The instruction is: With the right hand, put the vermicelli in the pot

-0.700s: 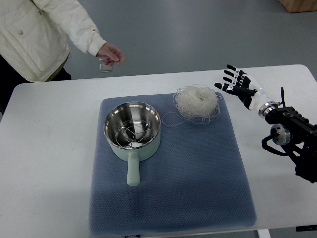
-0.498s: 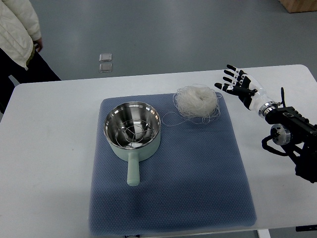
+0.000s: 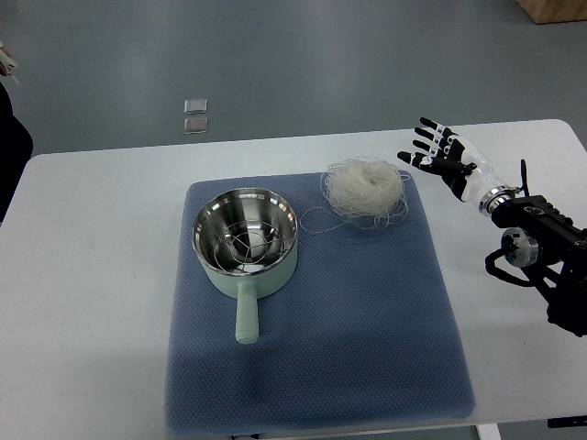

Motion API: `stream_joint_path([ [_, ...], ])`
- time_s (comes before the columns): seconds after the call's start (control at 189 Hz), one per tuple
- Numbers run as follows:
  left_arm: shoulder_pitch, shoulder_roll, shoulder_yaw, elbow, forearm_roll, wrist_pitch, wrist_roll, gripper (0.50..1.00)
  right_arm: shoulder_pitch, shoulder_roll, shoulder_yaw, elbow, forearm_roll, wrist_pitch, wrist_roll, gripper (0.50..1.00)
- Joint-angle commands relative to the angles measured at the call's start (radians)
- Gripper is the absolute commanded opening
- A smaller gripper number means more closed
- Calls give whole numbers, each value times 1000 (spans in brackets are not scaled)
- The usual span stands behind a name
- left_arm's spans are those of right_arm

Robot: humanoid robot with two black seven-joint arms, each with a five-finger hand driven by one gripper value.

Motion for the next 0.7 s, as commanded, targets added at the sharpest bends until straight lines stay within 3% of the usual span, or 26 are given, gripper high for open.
stream_joint_path([
  [0.0, 0, 0, 0, 1, -2, 0, 0, 1000, 3, -2, -1, 0, -5, 0, 0, 928],
  [0.419, 0, 0, 1, 4, -2, 0, 0, 1000, 14, -37, -9, 5, -13, 12, 0, 928],
  [0.694, 3, 0, 3, 3, 0, 0, 0, 1000, 114, -88, -78, 17, -191, 54, 3, 926],
])
